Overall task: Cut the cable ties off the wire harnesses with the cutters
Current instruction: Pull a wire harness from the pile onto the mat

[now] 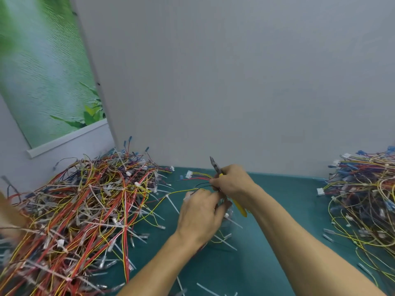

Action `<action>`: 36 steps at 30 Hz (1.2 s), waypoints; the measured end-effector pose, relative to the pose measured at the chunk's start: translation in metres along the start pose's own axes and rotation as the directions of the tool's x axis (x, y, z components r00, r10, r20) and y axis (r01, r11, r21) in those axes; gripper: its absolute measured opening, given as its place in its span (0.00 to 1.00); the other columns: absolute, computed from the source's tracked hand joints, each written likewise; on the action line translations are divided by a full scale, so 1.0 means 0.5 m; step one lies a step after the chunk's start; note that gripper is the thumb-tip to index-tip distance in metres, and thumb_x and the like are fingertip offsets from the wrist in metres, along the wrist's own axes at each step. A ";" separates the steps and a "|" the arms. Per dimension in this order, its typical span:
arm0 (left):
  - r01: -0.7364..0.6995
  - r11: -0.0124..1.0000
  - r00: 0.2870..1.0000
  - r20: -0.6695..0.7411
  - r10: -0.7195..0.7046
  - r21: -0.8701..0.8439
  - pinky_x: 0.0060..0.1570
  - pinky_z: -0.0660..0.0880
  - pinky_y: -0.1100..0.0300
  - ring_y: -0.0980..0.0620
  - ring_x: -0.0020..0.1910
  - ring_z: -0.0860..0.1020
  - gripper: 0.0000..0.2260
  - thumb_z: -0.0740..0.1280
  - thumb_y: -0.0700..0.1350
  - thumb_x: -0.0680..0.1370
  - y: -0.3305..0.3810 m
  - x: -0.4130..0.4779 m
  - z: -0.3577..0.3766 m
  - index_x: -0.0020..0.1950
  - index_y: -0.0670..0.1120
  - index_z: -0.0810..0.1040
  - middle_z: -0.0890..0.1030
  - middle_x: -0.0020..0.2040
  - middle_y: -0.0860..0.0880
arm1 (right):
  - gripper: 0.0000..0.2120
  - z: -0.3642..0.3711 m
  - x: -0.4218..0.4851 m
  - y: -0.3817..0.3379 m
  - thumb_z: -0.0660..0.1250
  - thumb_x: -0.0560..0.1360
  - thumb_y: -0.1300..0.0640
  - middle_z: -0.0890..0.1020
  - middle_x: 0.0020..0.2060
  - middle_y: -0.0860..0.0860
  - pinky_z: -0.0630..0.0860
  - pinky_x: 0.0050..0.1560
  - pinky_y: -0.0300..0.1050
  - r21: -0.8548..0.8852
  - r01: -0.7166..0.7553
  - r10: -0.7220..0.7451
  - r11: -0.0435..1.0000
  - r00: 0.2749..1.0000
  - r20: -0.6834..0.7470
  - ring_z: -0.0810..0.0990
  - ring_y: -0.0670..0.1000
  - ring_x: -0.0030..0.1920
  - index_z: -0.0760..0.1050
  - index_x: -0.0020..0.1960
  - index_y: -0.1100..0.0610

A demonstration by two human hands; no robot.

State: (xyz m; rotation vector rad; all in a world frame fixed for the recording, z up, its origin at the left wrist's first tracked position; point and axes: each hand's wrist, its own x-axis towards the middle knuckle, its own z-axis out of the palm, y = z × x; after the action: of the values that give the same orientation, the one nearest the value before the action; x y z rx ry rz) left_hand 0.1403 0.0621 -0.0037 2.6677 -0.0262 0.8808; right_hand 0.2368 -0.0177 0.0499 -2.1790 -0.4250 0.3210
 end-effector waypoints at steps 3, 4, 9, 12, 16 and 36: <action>0.020 1.000 0.996 0.091 -0.018 -0.022 0.48 0.71 0.51 0.48 0.45 0.75 0.18 0.60 0.59 0.78 -0.005 -0.017 -0.003 0.63 0.52 0.72 0.79 0.42 0.51 | 0.05 0.002 0.009 0.010 0.72 0.69 0.58 0.80 0.31 0.51 0.72 0.36 0.42 0.166 -0.008 0.029 0.986 0.992 -0.125 0.76 0.51 0.34 0.78 0.36 0.55; 0.051 0.998 0.993 0.108 -0.046 -0.042 0.48 0.72 0.51 0.49 0.45 0.75 0.23 0.60 0.60 0.78 -0.006 -0.024 -0.003 0.71 0.53 0.66 0.79 0.43 0.51 | 0.06 0.001 0.009 0.013 0.73 0.70 0.57 0.79 0.30 0.49 0.71 0.35 0.42 0.271 0.035 0.026 0.962 0.975 -0.219 0.76 0.49 0.32 0.77 0.36 0.54; -0.073 0.994 0.985 -0.161 0.059 -0.085 0.46 0.75 0.52 0.51 0.44 0.77 0.17 0.63 0.50 0.77 -0.014 -0.053 -0.015 0.63 0.44 0.77 0.79 0.45 0.53 | 0.06 -0.012 0.003 0.016 0.74 0.70 0.56 0.78 0.30 0.48 0.73 0.39 0.45 0.311 0.191 -0.045 0.931 0.906 -0.421 0.76 0.50 0.32 0.77 0.39 0.52; -0.016 0.999 0.946 -0.324 0.025 0.028 0.52 0.69 0.52 0.48 0.51 0.74 0.13 0.64 0.47 0.76 -0.037 -0.051 -0.021 0.57 0.44 0.79 0.78 0.52 0.49 | 0.06 -0.023 0.004 0.011 0.74 0.70 0.57 0.81 0.32 0.50 0.75 0.39 0.45 0.379 0.243 -0.054 0.893 0.893 -0.446 0.77 0.50 0.33 0.77 0.41 0.51; 0.240 0.965 0.951 -0.222 -0.213 0.101 0.63 0.62 0.49 0.48 0.61 0.70 0.18 0.69 0.43 0.75 -0.078 -0.044 -0.029 0.64 0.44 0.75 0.76 0.60 0.48 | 0.07 -0.031 -0.001 0.008 0.73 0.71 0.63 0.79 0.32 0.51 0.71 0.27 0.37 0.505 0.154 0.033 0.849 0.939 -0.343 0.74 0.46 0.26 0.76 0.42 0.55; 0.000 1.000 0.999 -0.042 0.000 0.011 0.47 0.76 0.49 0.50 0.39 0.81 0.06 0.69 0.45 0.75 -0.095 -0.028 -0.051 0.49 0.46 0.83 0.83 0.40 0.52 | 0.07 -0.031 -0.025 0.057 0.65 0.76 0.70 0.80 0.31 0.53 0.71 0.28 0.41 0.841 0.009 0.112 0.541 0.990 -0.083 0.74 0.48 0.26 0.70 0.49 0.60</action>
State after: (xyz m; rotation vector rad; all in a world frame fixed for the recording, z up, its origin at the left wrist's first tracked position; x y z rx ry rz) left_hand 0.1199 0.1139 -0.0068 2.6583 -0.0116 0.9390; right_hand 0.2367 -0.0500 0.0372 -1.2234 -0.0741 0.3251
